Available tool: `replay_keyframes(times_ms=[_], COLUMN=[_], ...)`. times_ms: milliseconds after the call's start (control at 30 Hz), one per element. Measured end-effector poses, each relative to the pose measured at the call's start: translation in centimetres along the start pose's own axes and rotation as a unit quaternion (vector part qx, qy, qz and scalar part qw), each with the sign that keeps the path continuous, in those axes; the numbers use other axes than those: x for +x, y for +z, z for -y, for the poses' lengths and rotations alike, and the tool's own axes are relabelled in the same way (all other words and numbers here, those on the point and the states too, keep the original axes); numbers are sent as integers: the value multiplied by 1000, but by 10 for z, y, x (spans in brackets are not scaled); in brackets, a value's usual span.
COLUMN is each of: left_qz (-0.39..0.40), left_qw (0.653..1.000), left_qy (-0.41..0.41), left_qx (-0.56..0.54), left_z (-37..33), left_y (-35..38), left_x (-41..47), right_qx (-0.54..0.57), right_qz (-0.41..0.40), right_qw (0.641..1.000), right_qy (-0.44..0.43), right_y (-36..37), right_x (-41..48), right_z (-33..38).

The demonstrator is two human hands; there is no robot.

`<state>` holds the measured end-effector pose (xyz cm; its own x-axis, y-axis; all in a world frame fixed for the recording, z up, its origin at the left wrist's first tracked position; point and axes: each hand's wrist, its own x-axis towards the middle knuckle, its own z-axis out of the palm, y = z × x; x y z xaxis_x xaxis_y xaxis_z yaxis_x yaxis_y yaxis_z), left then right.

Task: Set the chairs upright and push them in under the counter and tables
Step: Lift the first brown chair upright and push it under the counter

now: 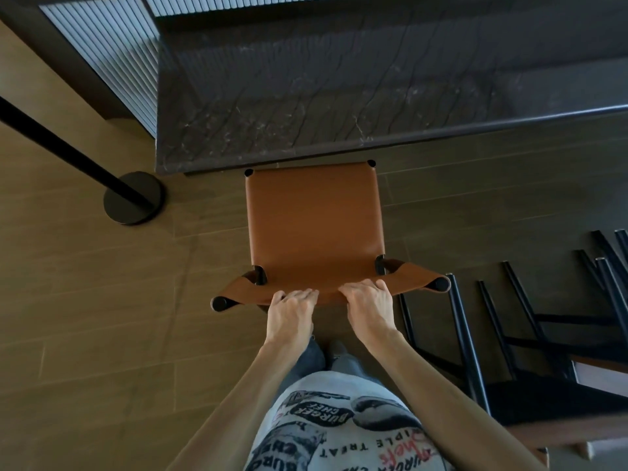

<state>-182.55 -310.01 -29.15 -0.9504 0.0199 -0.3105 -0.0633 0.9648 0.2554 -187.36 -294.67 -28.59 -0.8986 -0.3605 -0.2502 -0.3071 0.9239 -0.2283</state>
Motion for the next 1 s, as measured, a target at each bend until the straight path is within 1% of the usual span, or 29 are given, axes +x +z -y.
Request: replay_keyframes(times_ms=[67,167,300,367,467,667,733,800,900,1000], left_qz=[7,10,21,29,41,42,52,78,104,96], left_qw=[999,996,992,992,993,995,996,994,989,990], left_qy=[33,86,122,119,103,79,55,36,46,53], left_qx=[24,29,29,25,29,41,42,62,95,88], left_z=[4,15,21,20,19,23,28,32,28,34], left_y=[-6,-9,-12,-13,-9,0,-1,-5,-10,-12], left_x=[6,13,17,19,20,25,28,31,33,33], right_qx=[-16,-40,-21,-12,-10,19,13,5,8,18], right_qz=[18,49,27,11,8,-20,-14,-9,5,9], right_qw=[1000,998,999,1000,1000,999,1000,1000,1000,1000], right_qy=[10,6,8,12,16,22,21,17,14,7], right_y=[1,7,11,12,15,19,20,21,18,14], right_x=[7,12,10,10,11,8,8,8,10,10], right_z=[-1,-4,-4,-3,-6,-8,-9,-10,-10,-11])
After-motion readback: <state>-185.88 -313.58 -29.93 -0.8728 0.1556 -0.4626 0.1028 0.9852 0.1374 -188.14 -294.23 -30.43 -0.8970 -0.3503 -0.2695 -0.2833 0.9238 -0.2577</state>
